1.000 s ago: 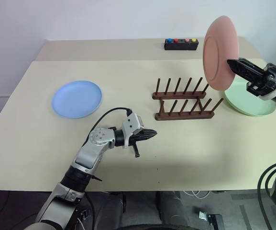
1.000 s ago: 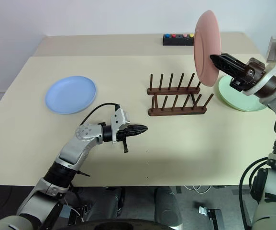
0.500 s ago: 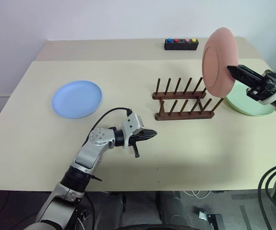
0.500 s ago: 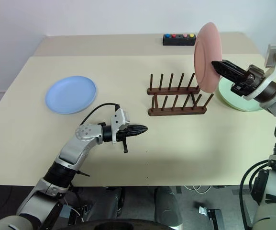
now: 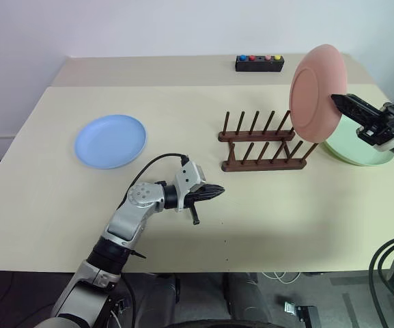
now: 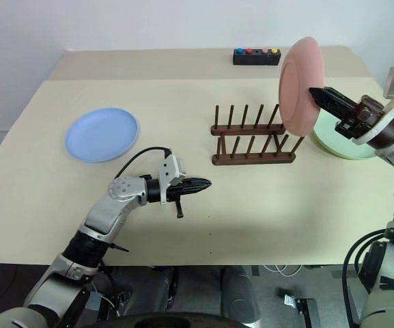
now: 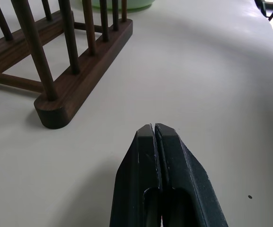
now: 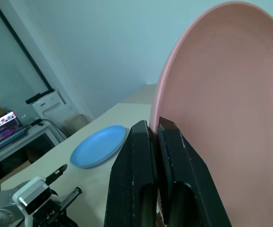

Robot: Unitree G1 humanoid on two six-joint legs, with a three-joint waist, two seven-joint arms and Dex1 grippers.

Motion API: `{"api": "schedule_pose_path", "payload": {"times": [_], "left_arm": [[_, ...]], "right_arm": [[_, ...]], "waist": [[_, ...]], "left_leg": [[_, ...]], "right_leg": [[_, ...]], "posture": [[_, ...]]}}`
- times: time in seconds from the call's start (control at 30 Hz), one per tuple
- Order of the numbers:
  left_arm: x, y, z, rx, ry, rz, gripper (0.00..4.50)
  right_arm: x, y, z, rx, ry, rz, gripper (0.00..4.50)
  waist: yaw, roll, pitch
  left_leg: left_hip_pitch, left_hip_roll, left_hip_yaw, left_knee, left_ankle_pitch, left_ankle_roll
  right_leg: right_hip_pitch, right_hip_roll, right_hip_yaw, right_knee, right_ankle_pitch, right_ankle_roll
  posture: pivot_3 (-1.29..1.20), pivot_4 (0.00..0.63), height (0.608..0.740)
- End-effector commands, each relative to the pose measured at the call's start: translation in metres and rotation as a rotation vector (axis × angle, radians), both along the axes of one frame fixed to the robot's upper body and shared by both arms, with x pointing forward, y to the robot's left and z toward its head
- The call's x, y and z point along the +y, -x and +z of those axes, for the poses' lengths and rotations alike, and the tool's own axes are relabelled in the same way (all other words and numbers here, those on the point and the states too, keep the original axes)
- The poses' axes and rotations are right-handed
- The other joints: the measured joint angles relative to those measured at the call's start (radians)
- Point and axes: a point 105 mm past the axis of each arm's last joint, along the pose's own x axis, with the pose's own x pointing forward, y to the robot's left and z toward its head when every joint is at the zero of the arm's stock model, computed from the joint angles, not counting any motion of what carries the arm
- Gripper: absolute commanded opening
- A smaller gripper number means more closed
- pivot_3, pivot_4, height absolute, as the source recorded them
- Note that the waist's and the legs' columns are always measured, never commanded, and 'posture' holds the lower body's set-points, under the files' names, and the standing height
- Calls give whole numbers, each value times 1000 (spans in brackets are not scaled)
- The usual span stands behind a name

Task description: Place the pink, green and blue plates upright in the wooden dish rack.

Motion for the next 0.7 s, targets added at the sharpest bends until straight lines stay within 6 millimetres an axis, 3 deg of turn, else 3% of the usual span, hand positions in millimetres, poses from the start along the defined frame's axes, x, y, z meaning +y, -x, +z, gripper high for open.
{"api": "schedule_pose_path", "payload": {"times": [0.03,0.1,0.2,0.43,0.6,0.7], "left_arm": [[-3,3,10,-33,27,-22,0],[-3,3,10,-33,26,-22,0],[-3,3,10,-34,25,-23,0],[-4,3,9,-34,23,-25,0],[-4,3,8,-32,23,-27,0],[-3,3,8,-31,25,-23,0]], "right_arm": [[-7,6,12,-49,-22,-19,46],[-8,6,11,-47,-26,-23,46],[-9,6,10,-44,-30,-28,959],[-9,7,10,-50,-27,-37,4458],[-11,8,15,-84,7,-80,4458],[-24,8,20,-114,46,-164,4458]], "waist": [[0,0,0],[0,0,0],[0,0,0],[-1,0,0],[-1,0,0],[-1,0,0]], "left_leg": [[0,0,0,0,0,0],[0,0,0,0,0,0],[0,0,0,0,0,0],[0,0,0,0,0,0],[0,0,0,0,0,0],[0,0,0,0,0,0]], "right_leg": [[0,0,0,0,0,0],[0,0,0,0,0,0],[0,0,0,0,0,0],[0,0,0,0,0,0],[0,0,0,0,0,0],[0,0,0,0,0,0]], "posture": [[0,150,740],[0,150,740],[0,150,740],[0,150,740],[0,150,740],[0,150,740]]}}
